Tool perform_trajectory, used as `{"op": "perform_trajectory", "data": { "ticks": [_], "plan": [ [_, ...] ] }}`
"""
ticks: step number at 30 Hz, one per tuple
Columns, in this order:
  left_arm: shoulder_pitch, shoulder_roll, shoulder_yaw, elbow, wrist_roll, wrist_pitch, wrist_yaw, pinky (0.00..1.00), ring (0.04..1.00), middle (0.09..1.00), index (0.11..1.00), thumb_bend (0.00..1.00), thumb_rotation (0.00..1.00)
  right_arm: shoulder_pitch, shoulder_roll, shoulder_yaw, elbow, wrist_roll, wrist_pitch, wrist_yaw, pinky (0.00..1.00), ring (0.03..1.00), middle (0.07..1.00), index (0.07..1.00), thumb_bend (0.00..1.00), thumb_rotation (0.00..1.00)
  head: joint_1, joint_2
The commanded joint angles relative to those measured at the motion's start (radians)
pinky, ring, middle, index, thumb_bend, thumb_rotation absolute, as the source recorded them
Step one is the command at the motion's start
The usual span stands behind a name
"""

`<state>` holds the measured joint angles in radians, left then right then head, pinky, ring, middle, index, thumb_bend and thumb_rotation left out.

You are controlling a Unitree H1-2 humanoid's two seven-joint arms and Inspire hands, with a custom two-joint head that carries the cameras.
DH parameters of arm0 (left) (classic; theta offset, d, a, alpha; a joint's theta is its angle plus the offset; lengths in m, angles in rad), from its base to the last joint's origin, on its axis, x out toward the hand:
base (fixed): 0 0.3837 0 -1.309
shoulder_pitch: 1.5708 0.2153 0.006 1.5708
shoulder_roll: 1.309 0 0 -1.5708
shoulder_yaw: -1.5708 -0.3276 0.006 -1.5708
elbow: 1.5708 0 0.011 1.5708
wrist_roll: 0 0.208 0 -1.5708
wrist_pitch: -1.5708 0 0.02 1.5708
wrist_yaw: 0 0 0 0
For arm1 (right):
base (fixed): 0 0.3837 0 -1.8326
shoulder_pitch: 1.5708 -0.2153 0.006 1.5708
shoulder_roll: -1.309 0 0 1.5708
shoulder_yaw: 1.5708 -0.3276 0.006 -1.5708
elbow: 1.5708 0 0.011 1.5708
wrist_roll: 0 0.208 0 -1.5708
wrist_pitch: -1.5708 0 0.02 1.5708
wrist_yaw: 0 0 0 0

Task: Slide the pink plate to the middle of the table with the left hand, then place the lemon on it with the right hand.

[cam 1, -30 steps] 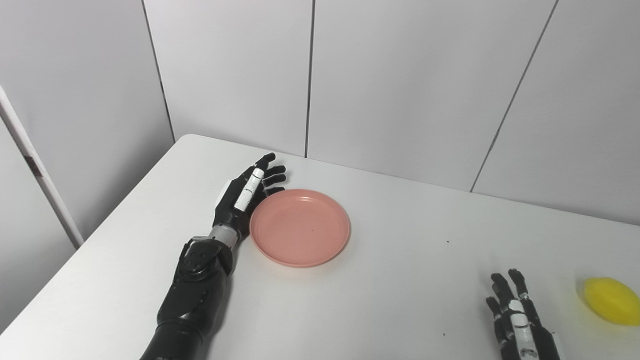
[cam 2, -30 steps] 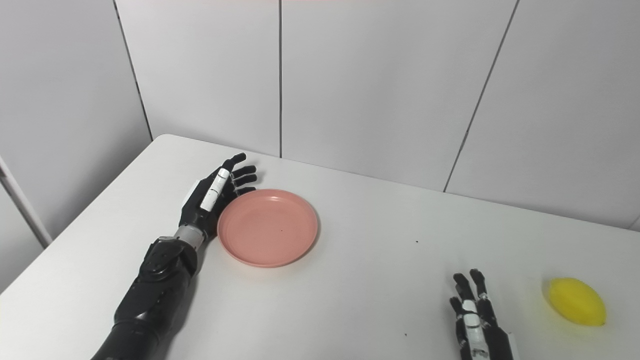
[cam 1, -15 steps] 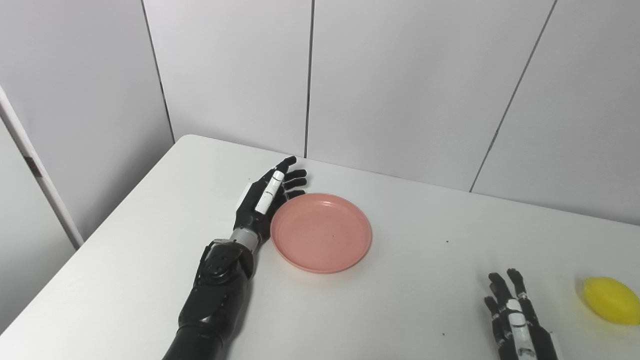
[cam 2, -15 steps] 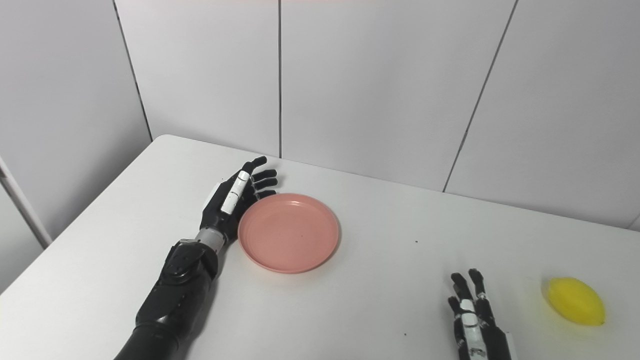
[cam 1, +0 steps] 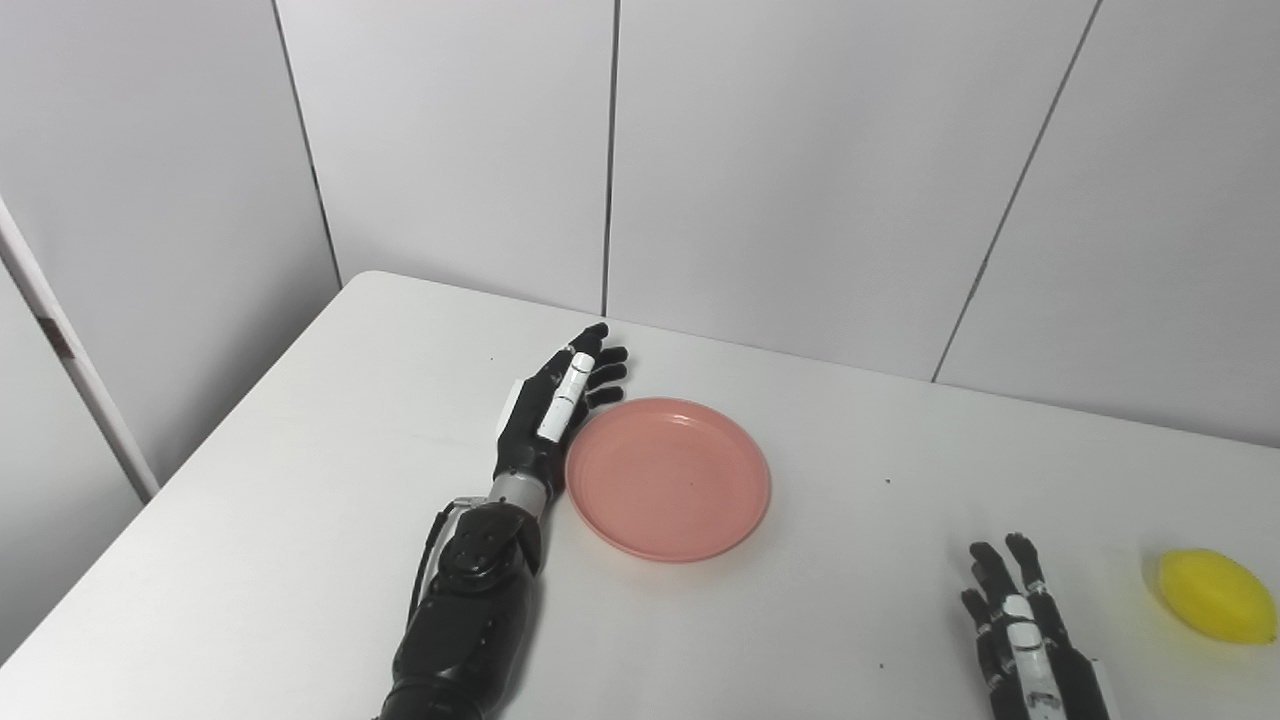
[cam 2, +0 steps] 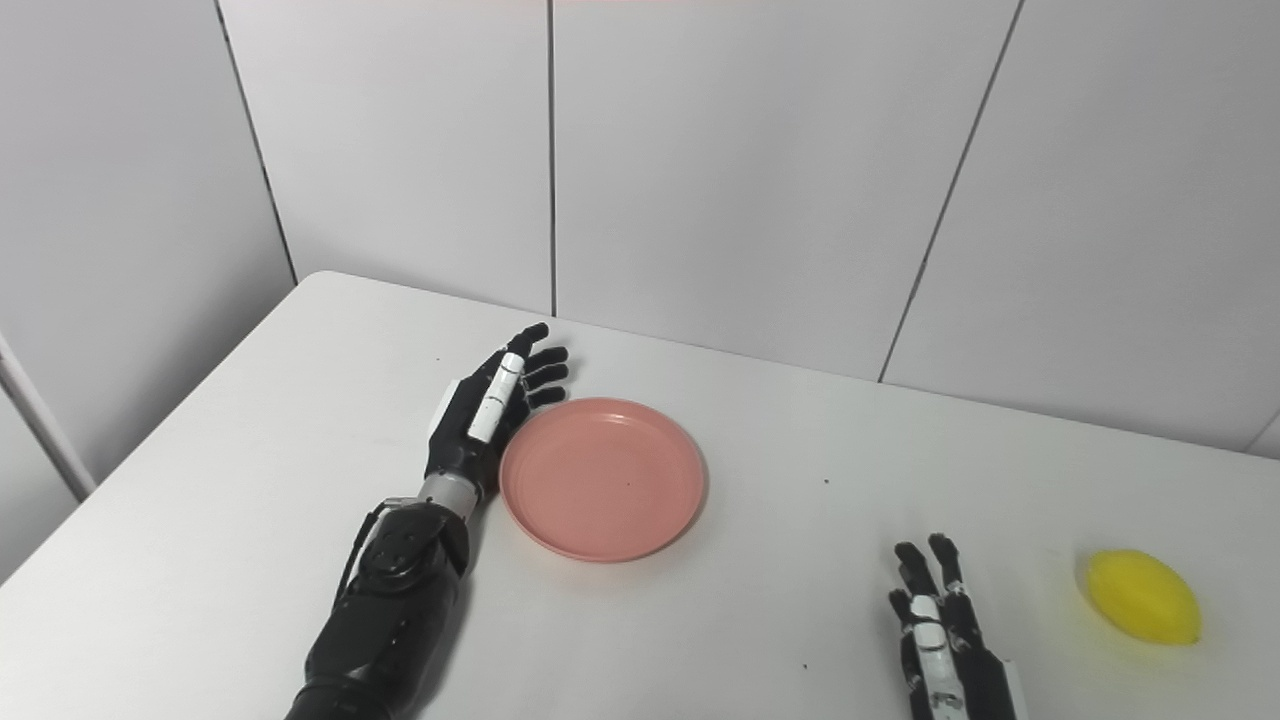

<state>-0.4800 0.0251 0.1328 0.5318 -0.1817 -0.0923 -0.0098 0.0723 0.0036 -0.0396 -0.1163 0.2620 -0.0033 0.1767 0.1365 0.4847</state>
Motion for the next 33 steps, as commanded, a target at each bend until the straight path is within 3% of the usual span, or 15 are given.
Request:
{"op": "perform_trajectory", "data": {
  "ticks": [1, 14, 33],
  "plan": [
    [0.053, -0.015, -0.005, 0.034, 0.008, 0.108, 0.022, 0.73, 0.777, 0.757, 0.809, 0.76, 0.76, 0.024, 0.018, 0.007, 0.035, 0.019, -0.017, 0.003, 1.0, 0.985, 0.916, 0.972, 0.68, 0.67, -0.001, 0.001],
    [0.091, -0.051, -0.029, -0.045, 0.078, 0.12, 0.072, 0.7, 0.769, 0.776, 0.813, 0.77, 0.76, 0.024, 0.015, 0.008, 0.034, 0.02, -0.016, 0.005, 1.0, 0.991, 0.922, 0.97, 0.68, 0.66, 0.0, 0.003],
    [0.106, -0.085, -0.064, -0.102, 0.102, 0.183, 0.073, 0.69, 0.762, 0.768, 0.81, 0.74, 0.74, 0.021, 0.017, 0.013, 0.042, 0.015, -0.033, 0.009, 1.0, 0.985, 0.918, 0.962, 0.68, 0.65, -0.005, 0.006]
  ]
}}
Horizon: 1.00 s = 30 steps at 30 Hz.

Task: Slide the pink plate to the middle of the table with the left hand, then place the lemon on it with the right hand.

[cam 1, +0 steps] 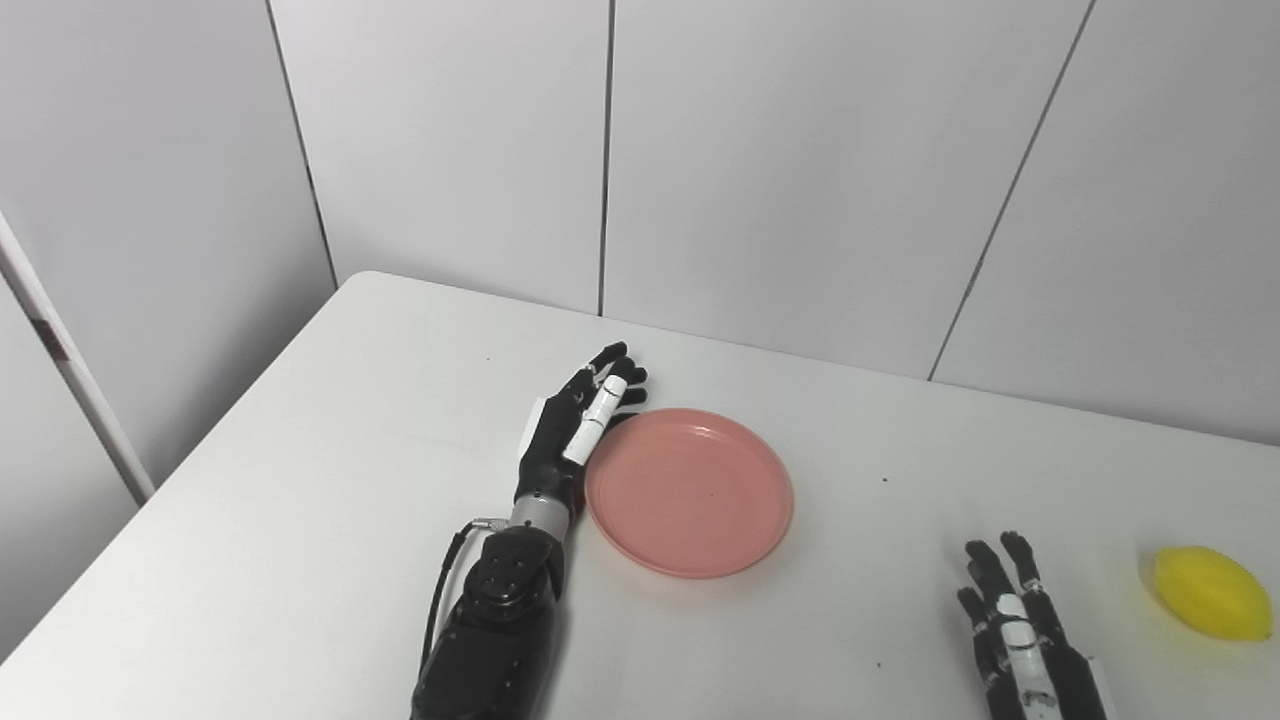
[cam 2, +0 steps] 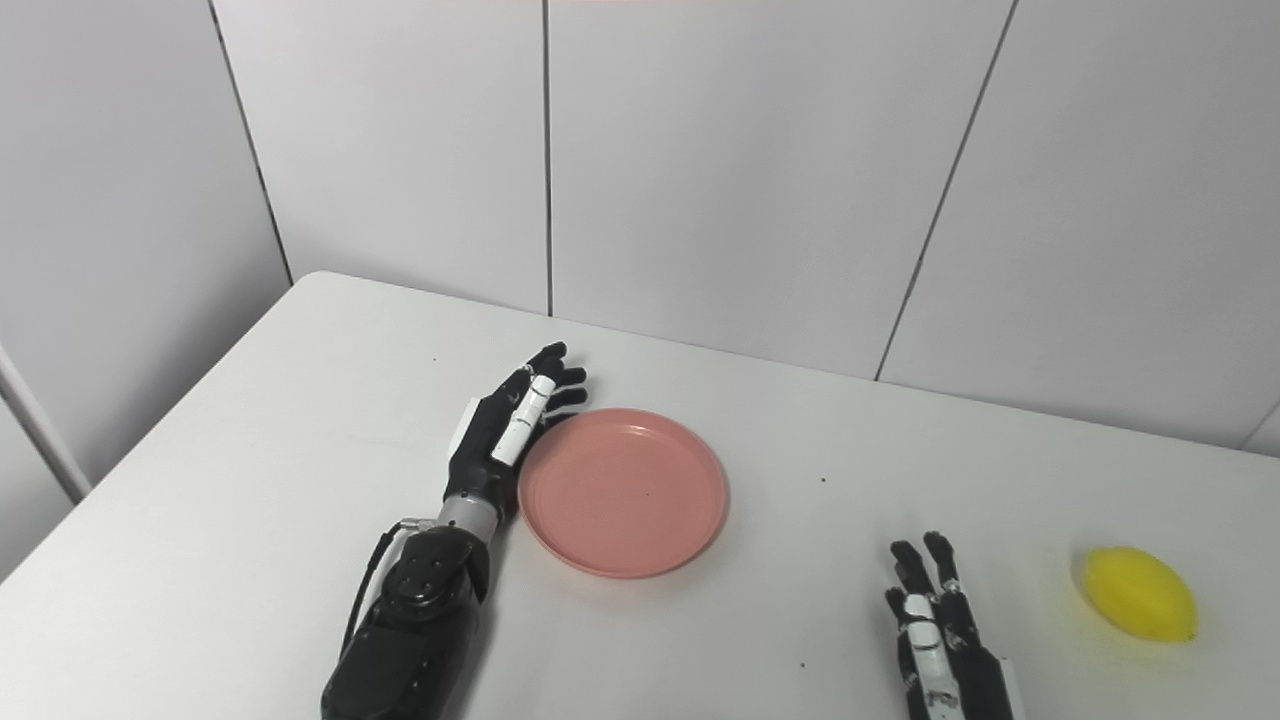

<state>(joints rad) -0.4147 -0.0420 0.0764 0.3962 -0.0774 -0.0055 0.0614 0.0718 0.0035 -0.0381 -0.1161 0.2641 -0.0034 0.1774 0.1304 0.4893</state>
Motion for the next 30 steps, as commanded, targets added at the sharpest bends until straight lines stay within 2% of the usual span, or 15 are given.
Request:
{"op": "perform_trajectory", "data": {
  "ticks": [1, 6, 22, 25, 27, 30],
  "plan": [
    [0.041, -0.019, -0.009, 0.032, -0.005, 0.097, -0.001, 0.69, 0.767, 0.772, 0.81, 0.74, 0.74, 0.021, 0.017, 0.012, 0.042, 0.012, -0.033, 0.009, 1.0, 0.987, 0.922, 0.964, 0.67, 0.65, 0.0, 0.001],
    [0.038, -0.021, -0.012, 0.031, -0.016, 0.104, -0.019, 0.7, 0.777, 0.783, 0.825, 0.73, 0.74, 0.022, 0.021, 0.015, 0.033, 0.008, -0.024, 0.003, 1.0, 0.988, 0.921, 0.965, 0.69, 0.65, -0.004, 0.005],
    [0.018, -0.079, 0.009, 0.048, -0.02, 0.104, 0.006, 0.71, 0.777, 0.798, 0.842, 0.69, 0.74, 0.01, 0.039, 0.018, 0.049, 0.003, -0.022, -0.006, 1.0, 0.967, 0.905, 0.954, 0.71, 0.62, -0.038, 0.016],
    [0.02, -0.085, 0.02, 0.041, -0.035, 0.113, 0.003, 0.72, 0.785, 0.801, 0.836, 0.69, 0.74, 0.011, 0.041, 0.023, 0.049, -0.003, -0.026, -0.007, 1.0, 0.965, 0.902, 0.95, 0.71, 0.62, -0.051, 0.022],
    [0.019, -0.086, 0.025, 0.039, -0.043, 0.118, 0.001, 0.77, 0.803, 0.805, 0.834, 0.69, 0.75, 0.011, 0.043, 0.027, 0.049, -0.007, -0.027, -0.008, 1.0, 0.967, 0.898, 0.95, 0.72, 0.63, -0.06, 0.026],
    [0.02, -0.084, 0.025, 0.03, -0.046, 0.129, 0.002, 0.77, 0.807, 0.812, 0.844, 0.69, 0.76, 0.01, 0.047, 0.033, 0.047, -0.008, -0.023, -0.01, 1.0, 0.969, 0.899, 0.951, 0.72, 0.63, -0.079, 0.033]
  ]
}}
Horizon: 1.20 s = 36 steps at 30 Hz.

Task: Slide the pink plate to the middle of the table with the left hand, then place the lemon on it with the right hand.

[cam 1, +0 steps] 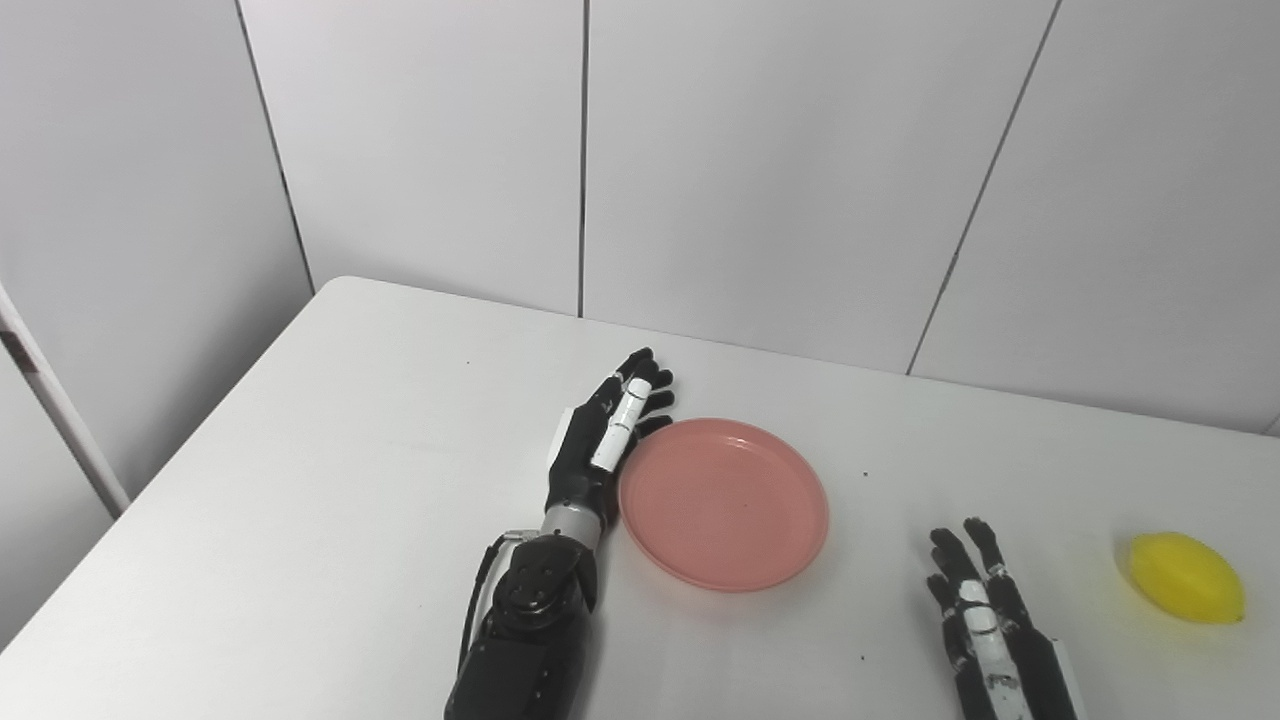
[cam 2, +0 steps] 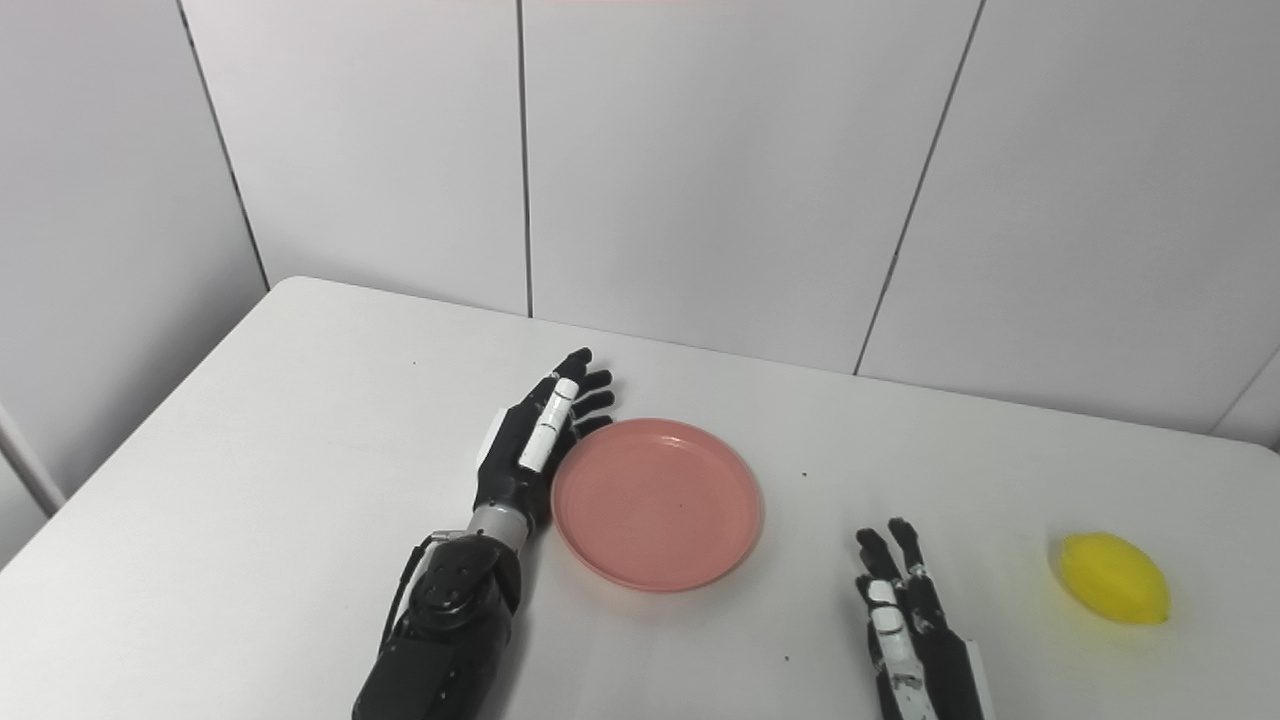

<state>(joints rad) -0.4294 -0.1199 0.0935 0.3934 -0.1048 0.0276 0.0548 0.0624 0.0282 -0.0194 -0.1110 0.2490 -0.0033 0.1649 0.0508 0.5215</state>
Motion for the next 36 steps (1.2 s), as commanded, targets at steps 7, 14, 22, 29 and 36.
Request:
{"op": "perform_trajectory", "data": {
  "ticks": [7, 14, 22, 29, 36],
  "plan": [
    [0.042, 0.0, 0.009, 0.01, -0.03, 0.119, -0.002, 0.76, 0.819, 0.829, 0.854, 0.69, 0.76, 0.013, 0.038, 0.033, 0.04, -0.011, -0.017, -0.014, 1.0, 0.969, 0.896, 0.953, 0.72, 0.63, -0.052, 0.014],
    [0.049, 0.006, 0.009, -0.022, -0.048, 0.153, -0.012, 0.76, 0.816, 0.832, 0.852, 0.68, 0.75, 0.009, 0.053, 0.048, 0.033, -0.024, -0.008, -0.03, 1.0, 0.967, 0.901, 0.949, 0.72, 0.63, -0.09, 0.025],
    [0.047, 0.01, -0.001, -0.024, -0.041, 0.156, -0.016, 0.73, 0.797, 0.816, 0.857, 0.68, 0.73, -0.001, 0.055, 0.056, 0.047, -0.028, -0.015, -0.03, 1.0, 0.975, 0.902, 0.949, 0.73, 0.64, -0.104, 0.024],
    [0.054, -0.004, -0.016, -0.023, -0.032, 0.151, -0.006, 0.77, 0.807, 0.83, 0.937, 0.67, 0.74, -0.004, 0.05, 0.052, 0.054, -0.021, -0.019, -0.024, 1.0, 0.982, 0.907, 0.95, 0.73, 0.64, -0.101, 0.023],
    [0.056, -0.018, -0.018, -0.036, -0.019, 0.156, 0.007, 0.77, 0.779, 0.809, 0.948, 0.67, 0.73, -0.004, 0.049, 0.054, 0.055, -0.029, -0.022, -0.027, 1.0, 0.981, 0.902, 0.948, 0.74, 0.64, -0.112, 0.033]
  ]
}}
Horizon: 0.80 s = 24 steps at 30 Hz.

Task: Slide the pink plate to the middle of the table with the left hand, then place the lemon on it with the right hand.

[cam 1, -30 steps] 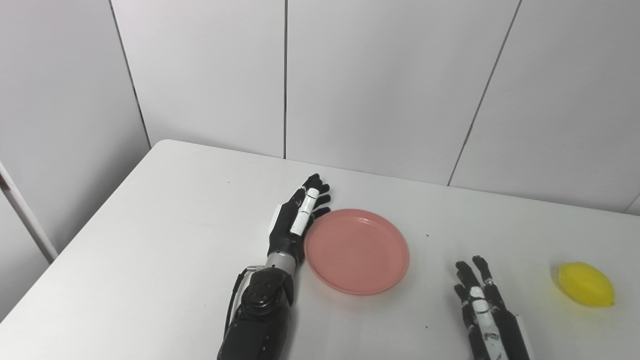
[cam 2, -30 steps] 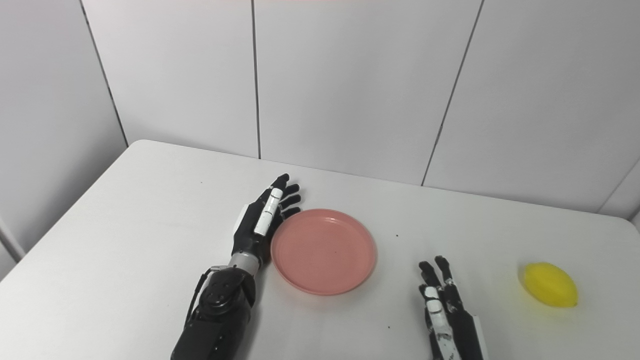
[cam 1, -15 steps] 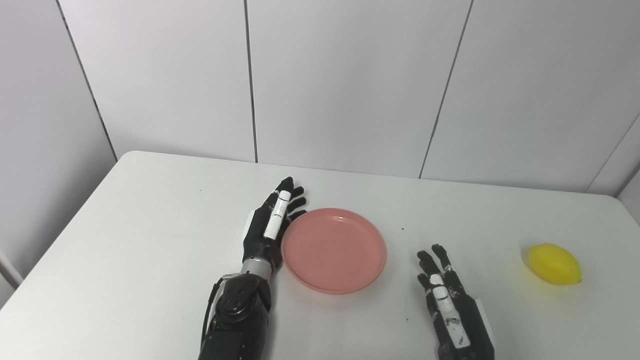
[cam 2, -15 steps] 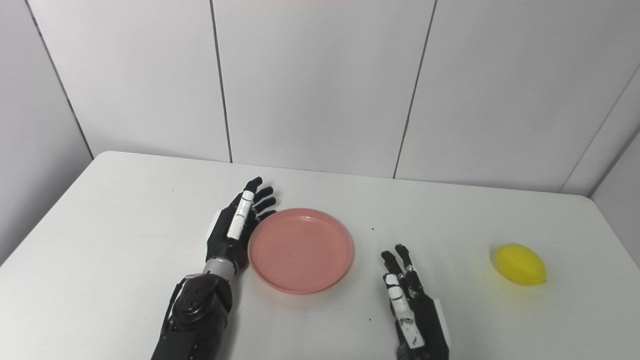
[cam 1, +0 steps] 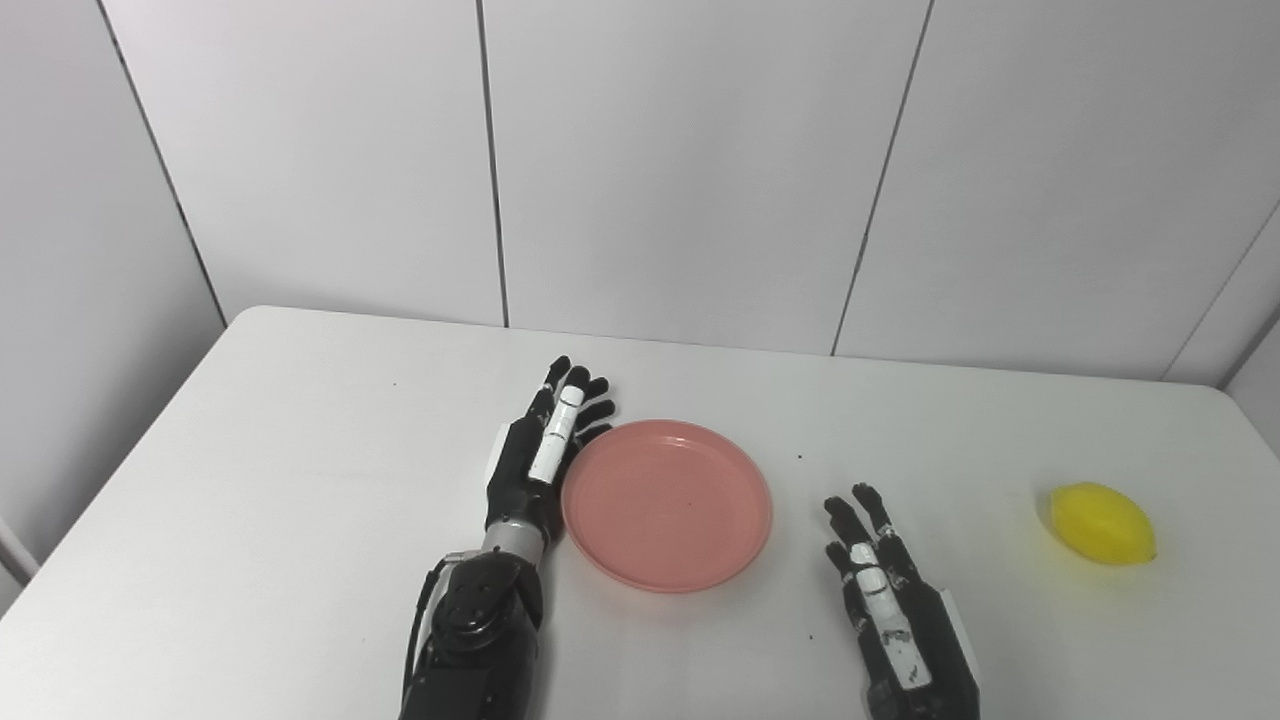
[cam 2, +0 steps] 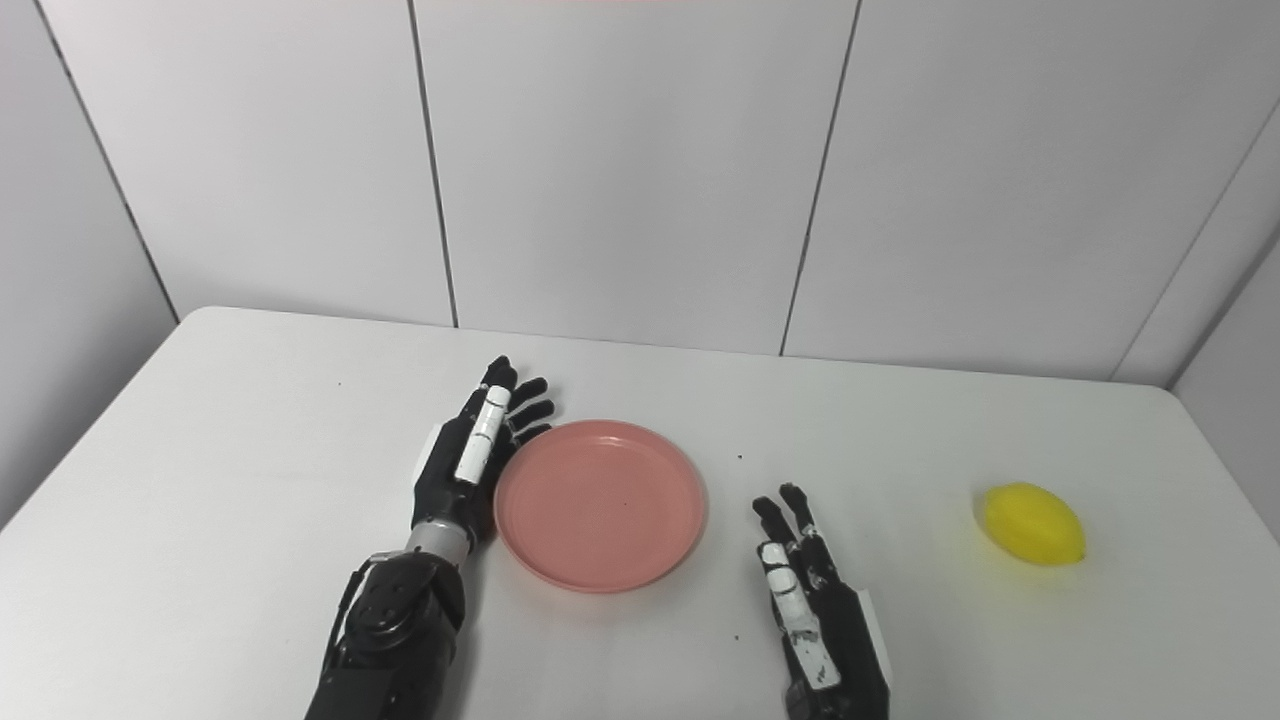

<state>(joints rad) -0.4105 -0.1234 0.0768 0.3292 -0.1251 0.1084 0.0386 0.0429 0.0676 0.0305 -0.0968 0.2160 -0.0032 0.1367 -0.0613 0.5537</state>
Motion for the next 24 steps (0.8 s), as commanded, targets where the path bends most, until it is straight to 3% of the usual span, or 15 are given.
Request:
{"op": "perform_trajectory", "data": {
  "ticks": [1, 13, 24],
  "plan": [
    [0.037, -0.017, -0.001, 0.026, 0.002, 0.078, 0.024, 0.78, 0.78, 0.81, 0.951, 0.67, 0.73, 0.015, 0.01, 0.004, 0.04, 0.003, -0.022, 0.001, 1.0, 0.981, 0.902, 0.948, 0.74, 0.64, -0.001, 0.002],
    [0.047, -0.016, -0.009, -0.017, 0.007, 0.12, 0.023, 0.78, 0.792, 0.819, 0.96, 0.67, 0.73, 0.01, 0.024, 0.015, 0.025, -0.01, -0.008, -0.013, 1.0, 0.982, 0.899, 0.944, 0.73, 0.63, -0.04, 0.026],
    [0.04, -0.007, -0.017, -0.013, 0.017, 0.115, 0.021, 0.78, 0.798, 0.824, 0.96, 0.67, 0.74, 0.001, 0.035, 0.025, 0.038, -0.017, -0.016, -0.024, 1.0, 0.98, 0.894, 0.937, 0.72, 0.62, -0.081, 0.027]
  ]
}}
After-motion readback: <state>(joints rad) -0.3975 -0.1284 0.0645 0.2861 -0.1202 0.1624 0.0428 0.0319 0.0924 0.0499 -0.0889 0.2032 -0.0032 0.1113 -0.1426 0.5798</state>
